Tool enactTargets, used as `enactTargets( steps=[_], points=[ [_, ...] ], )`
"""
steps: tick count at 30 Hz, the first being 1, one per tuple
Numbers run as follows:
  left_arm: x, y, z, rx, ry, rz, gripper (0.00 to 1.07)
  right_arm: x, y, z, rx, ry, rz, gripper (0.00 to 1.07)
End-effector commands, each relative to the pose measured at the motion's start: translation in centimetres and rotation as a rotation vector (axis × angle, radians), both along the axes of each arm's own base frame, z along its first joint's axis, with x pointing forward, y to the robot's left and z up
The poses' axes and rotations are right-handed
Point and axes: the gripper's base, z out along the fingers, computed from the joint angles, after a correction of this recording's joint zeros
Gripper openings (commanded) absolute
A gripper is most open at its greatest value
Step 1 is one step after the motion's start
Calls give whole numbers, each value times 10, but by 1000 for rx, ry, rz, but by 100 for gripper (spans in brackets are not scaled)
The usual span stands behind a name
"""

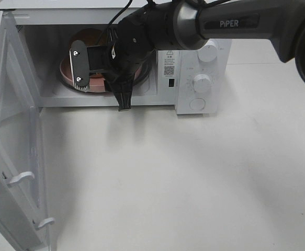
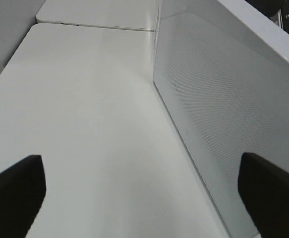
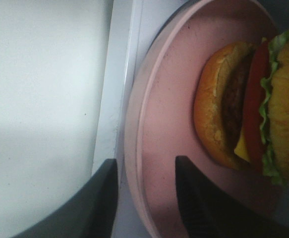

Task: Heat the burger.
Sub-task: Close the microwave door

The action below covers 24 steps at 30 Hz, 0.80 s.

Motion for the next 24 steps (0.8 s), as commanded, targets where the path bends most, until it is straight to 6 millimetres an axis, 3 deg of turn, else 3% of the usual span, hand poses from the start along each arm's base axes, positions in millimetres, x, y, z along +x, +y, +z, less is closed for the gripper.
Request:
enactTargets(
  steps=[1, 4, 12, 24],
  points=[
    [-2, 0, 0, -4, -25, 4, 98, -3, 2, 11, 30, 12, -14, 47],
    [-2, 0, 0, -4, -25, 4, 98, -7, -1, 13, 32, 27, -17, 54],
    [-2, 0, 0, -4, -25, 4, 98, -20, -12, 13, 23, 40, -10, 61],
    [-2, 0, 0, -4, -25, 4, 98, -61, -39, 28, 28, 16, 26, 72]
  ],
)
